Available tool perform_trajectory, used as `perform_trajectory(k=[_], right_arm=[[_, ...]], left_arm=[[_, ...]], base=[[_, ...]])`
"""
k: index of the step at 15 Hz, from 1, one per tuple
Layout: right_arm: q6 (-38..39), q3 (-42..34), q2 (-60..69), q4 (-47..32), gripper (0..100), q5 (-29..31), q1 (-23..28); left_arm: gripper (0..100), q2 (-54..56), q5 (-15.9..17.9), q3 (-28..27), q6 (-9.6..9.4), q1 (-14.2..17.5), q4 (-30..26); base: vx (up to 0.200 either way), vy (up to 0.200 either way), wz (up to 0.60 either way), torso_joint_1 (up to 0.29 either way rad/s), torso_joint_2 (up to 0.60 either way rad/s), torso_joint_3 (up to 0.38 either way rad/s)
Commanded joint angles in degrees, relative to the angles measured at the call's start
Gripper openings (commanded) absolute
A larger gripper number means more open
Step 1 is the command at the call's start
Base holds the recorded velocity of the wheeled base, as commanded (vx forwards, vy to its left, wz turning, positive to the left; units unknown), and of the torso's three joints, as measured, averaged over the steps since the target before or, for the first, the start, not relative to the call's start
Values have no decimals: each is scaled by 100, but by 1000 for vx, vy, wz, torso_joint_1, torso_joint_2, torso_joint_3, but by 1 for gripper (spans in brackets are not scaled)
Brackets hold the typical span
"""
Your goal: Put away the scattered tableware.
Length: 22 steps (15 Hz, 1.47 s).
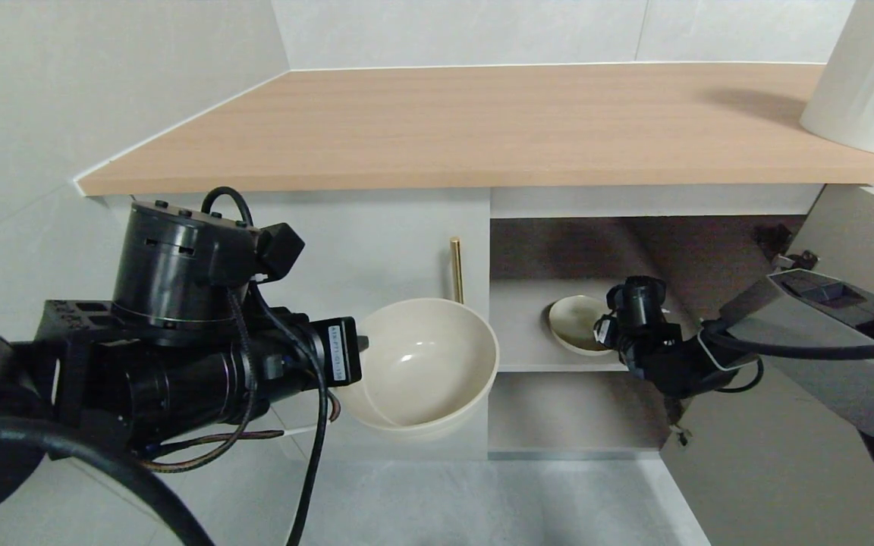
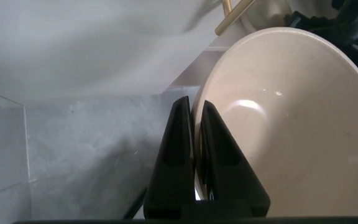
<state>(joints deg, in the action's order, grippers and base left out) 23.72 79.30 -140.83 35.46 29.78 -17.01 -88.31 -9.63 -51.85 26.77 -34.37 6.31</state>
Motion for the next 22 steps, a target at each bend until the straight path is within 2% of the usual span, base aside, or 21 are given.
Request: perform_trajectory(k=[1, 2, 6, 8, 9, 10, 11, 12, 13, 14, 16, 18, 21, 22], right_arm=[[1, 33, -24, -4, 0, 1, 22], [10, 33, -24, -4, 100, 1, 22], [141, -20, 117, 180, 100, -7, 22], [141, -635, 890, 207, 100, -95, -22], [141, -1066, 1391, 207, 100, -341, -145], [133, -1523, 1910, 207, 100, -684, -330], [115, -1936, 2402, 198, 100, -1080, -514], [80, -2226, 2868, 110, 100, -1449, -716], [-61, -2481, 3237, -136, 100, -1677, -910], [-78, -2507, 3263, -171, 100, -1695, -927], [-421, -2859, 4010, -945, 100, -1950, -1648], [-421, -2824, 4212, -1665, 100, -1967, -2087], [-430, -2859, 4283, -2245, 100, -2231, -2421], [-430, -2859, 4256, -2316, 100, -2249, -2457]], left_arm=[[0, -29, -4, -1, 4, 0, 1], [0, -37, 5, -1, 4, 0, 1], [0, -108, -4, -1, 4, -9, 1], [0, -319, 5, -106, -40, -35, 89], [0, -512, -4, -168, -242, -114, 221], [0, -732, -118, -177, -629, -246, 335], [0, -881, -373, -133, -902, -404, 406], [0, -1083, -654, -80, -981, -580, 458], [0, -1206, -883, -45, -972, -712, 537], [0, -1224, -900, -36, -972, -721, 546], [0, -1567, -1181, 61, -1016, -976, 898], [0, -1698, -1225, 61, -1095, -1072, 915], [0, -1821, -1744, 52, -1192, -1222, 951], [0, -1821, -1797, 69, -1192, -1266, 1091]], base=[[0, 0, 0, 0, 0, 0], [0, 0, 0, 0, 0, 0], [0, 0, 0, 0, 0, 0], [0, 0, 0, 0, 0, 0], [0, 0, 0, 0, 0, 0], [0, 0, 0, 0, 0, 0], [0, 0, 0, 0, 0, 0], [0, 0, 0, 0, 0, 0], [0, 0, 0, 0, 0, 0], [0, 0, 0, 0, 0, 0], [0, 0, 0, 0, 0, 0], [0, 0, 0, 0, 0, 0], [0, 0, 0, 0, 0, 0], [0, 0, 0, 0, 0, 0]])
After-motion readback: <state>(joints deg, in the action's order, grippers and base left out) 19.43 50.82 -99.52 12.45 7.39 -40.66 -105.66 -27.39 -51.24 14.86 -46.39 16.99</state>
